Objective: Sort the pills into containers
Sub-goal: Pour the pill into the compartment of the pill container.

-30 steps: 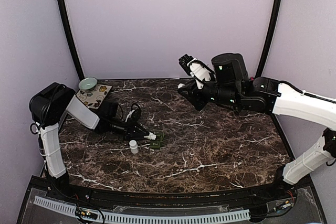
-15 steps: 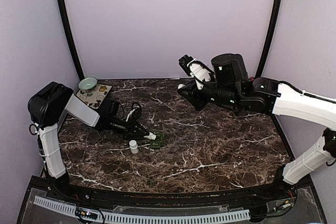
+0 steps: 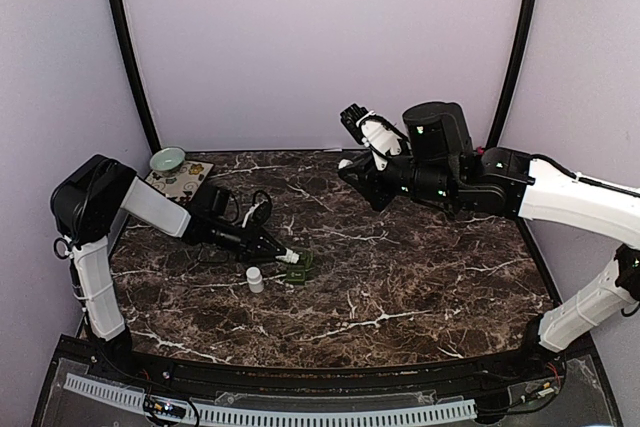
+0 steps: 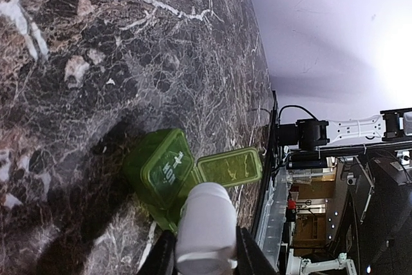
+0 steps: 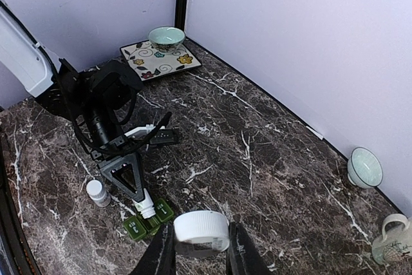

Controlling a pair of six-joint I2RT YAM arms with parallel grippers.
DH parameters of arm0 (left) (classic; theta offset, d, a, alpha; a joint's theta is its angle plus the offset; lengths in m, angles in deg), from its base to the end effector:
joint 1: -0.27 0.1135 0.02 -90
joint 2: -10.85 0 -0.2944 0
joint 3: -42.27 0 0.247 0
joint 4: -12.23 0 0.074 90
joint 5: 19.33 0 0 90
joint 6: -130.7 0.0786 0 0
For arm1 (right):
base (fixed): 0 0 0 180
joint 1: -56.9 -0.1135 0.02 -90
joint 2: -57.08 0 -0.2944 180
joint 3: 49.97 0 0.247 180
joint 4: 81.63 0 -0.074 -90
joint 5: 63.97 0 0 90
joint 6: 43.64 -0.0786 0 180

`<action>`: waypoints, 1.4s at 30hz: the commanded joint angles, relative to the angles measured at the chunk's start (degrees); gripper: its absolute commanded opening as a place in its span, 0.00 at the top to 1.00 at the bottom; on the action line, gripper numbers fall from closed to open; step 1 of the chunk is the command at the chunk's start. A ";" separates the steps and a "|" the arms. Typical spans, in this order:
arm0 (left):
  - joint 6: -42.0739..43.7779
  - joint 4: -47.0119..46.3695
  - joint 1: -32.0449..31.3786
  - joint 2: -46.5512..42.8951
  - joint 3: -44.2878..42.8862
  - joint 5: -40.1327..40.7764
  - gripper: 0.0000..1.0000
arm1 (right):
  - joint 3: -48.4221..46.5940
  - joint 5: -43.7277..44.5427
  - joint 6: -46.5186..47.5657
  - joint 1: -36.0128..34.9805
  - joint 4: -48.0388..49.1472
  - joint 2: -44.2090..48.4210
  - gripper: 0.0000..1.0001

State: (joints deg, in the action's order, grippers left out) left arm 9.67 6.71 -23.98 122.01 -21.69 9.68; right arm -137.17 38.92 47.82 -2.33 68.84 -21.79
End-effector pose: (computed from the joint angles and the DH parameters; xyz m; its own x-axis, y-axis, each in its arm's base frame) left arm 0.3163 -0.2179 0.1323 -0.9292 0.1444 -0.3402 0.3685 0.2898 -0.8833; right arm 0.1931 0.2900 0.3837 -0.1663 -0.3279 -0.9300 -0.7356 0.6693 -0.1044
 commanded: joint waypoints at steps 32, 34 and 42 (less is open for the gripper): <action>9.58 14.91 -2.63 -5.11 -4.57 5.37 1.00 | 0.99 -0.49 0.12 -0.37 2.87 0.49 0.91; 9.67 14.99 -2.58 -5.20 -4.62 5.65 1.00 | 0.99 -0.49 0.13 -0.37 2.87 0.47 0.91; 10.18 15.66 -2.64 -5.67 -5.22 6.04 1.00 | 0.96 -0.75 0.22 -0.40 2.90 0.12 0.91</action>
State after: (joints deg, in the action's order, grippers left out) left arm 18.48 20.79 -26.32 119.43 -25.56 15.45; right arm -136.71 38.68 47.84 -2.33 69.35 -21.79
